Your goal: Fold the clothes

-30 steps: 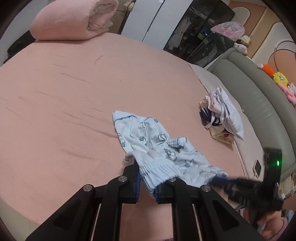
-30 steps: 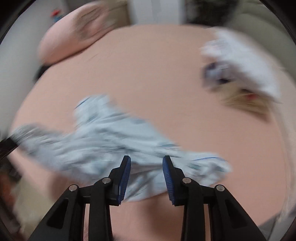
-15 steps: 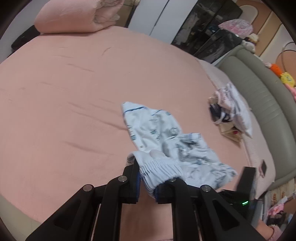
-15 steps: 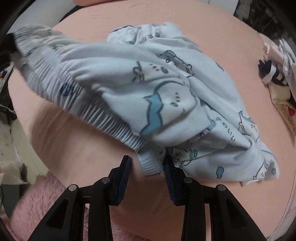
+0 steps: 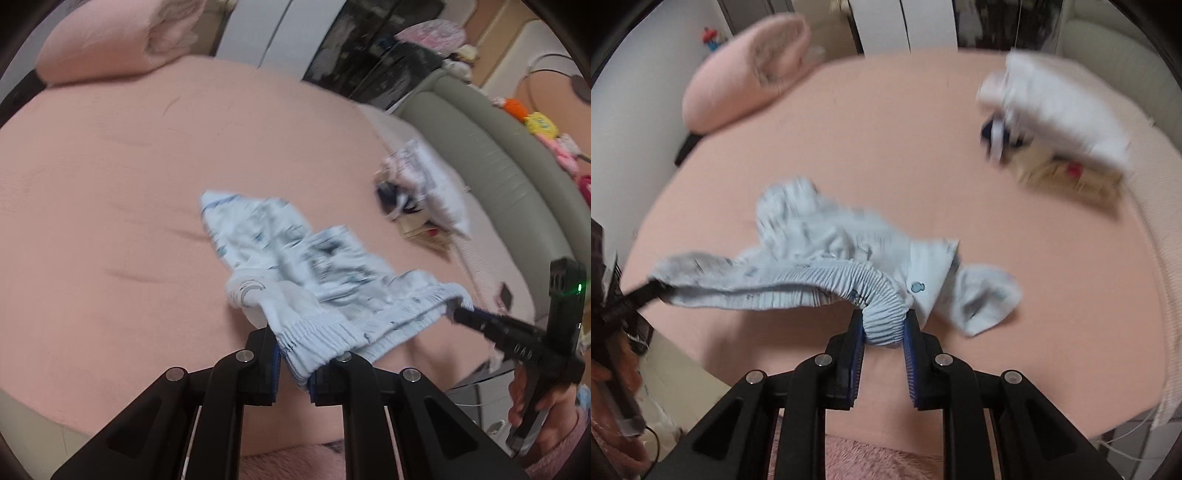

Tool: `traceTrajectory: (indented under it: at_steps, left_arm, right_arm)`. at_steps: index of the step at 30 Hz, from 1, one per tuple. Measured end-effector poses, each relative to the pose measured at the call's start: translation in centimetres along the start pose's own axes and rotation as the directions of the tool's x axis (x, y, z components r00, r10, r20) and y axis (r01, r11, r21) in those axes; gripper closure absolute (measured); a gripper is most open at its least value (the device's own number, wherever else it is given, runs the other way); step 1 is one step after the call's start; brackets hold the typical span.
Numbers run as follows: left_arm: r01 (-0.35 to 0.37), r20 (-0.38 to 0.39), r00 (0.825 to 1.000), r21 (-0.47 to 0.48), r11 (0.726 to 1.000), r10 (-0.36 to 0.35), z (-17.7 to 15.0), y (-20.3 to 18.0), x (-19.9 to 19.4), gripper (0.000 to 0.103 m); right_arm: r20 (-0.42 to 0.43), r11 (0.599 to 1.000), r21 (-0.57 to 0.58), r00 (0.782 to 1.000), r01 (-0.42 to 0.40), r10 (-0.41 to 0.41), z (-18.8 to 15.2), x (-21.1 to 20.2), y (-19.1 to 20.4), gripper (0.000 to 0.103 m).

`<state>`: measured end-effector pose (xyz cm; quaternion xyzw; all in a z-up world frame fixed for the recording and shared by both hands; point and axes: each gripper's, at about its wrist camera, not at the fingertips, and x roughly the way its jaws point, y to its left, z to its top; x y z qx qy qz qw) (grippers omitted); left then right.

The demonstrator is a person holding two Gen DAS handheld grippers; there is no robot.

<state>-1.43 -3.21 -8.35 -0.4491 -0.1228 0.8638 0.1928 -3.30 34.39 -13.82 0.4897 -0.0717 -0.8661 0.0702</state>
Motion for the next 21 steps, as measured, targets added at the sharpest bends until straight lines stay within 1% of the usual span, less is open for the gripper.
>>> traceTrajectory:
  at_steps: [2,3,4,6,7,9,11,12,13,15,16,18,20,21]
  left_arm:
    - [0.020,0.026,0.999,0.039,0.999,-0.021,0.6,-1.2,-1.7,0.094]
    - [0.025,0.040,0.999,0.048,0.999,-0.027,0.9,-1.7,-2.6,0.094]
    - [0.030,0.053,0.998,0.050,0.998,-0.033,1.1,-2.0,-3.4,0.094]
    - [0.051,0.079,0.995,0.043,0.998,-0.054,1.5,-2.5,-5.2,0.094]
    - [0.060,0.094,0.994,0.046,0.997,-0.064,1.7,-2.9,-6.1,0.094]
    - [0.073,0.125,0.989,0.069,0.995,-0.082,2.1,-3.9,-8.2,0.094]
    - [0.086,0.155,0.983,0.095,0.992,-0.100,2.8,-4.9,-9.8,0.094]
    - [0.092,0.170,0.979,0.107,0.990,-0.109,3.1,-5.3,-10.5,0.094]
    - [0.095,0.175,0.978,0.113,0.989,-0.114,3.5,-5.6,-10.8,0.094]
    - [0.076,0.154,0.984,0.101,0.992,-0.091,4.2,-5.3,-8.8,0.094]
    - [0.066,0.132,0.988,0.084,0.994,-0.076,4.5,-4.9,-7.1,0.094]
    - [0.048,0.062,0.997,0.040,0.998,-0.051,4.6,-3.9,-2.8,0.094]
    - [0.032,0.001,0.999,0.021,0.999,-0.032,5.5,-3.2,0.9,0.094]
    - [0.032,-0.006,0.999,0.018,0.999,-0.032,6.8,-3.1,1.8,0.094]
  right_arm:
    - [0.033,0.999,-0.004,0.999,-0.033,0.033,1.6,-2.1,1.7,0.085]
    - [0.044,0.999,-0.005,0.998,-0.045,0.045,2.4,-3.0,1.8,0.085]
    - [0.052,0.999,-0.006,0.997,-0.054,0.054,2.6,-4.1,1.4,0.085]
    - [0.063,0.999,0.001,0.997,-0.050,0.049,3.6,-4.6,1.6,0.085]
    - [0.072,0.998,0.017,0.996,-0.060,0.058,4.0,-5.0,1.8,0.085]
    - [0.103,0.994,0.053,0.990,-0.099,0.093,4.2,-6.8,2.0,0.085]
    - [0.152,0.990,0.050,0.981,-0.128,0.119,4.0,-9.9,2.9,0.085]
    - [0.161,0.991,0.048,0.980,-0.127,0.117,4.3,-10.2,3.0,0.085]
    - [0.158,0.993,0.047,0.982,-0.112,0.104,4.8,-9.5,2.9,0.085]
    - [0.153,0.995,0.045,0.985,-0.084,0.076,5.7,-8.3,2.6,0.085]
    - [0.150,0.997,0.044,0.987,-0.070,0.062,6.2,-7.7,2.4,0.085]
    - [0.145,0.998,0.042,0.989,-0.041,0.035,7.1,-6.5,2.2,0.085]
    - [0.093,0.996,0.074,0.995,-0.039,0.032,8.2,-3.1,1.4,0.085]
    - [0.093,0.996,0.083,0.995,-0.044,0.036,9.5,-2.2,1.2,0.085]
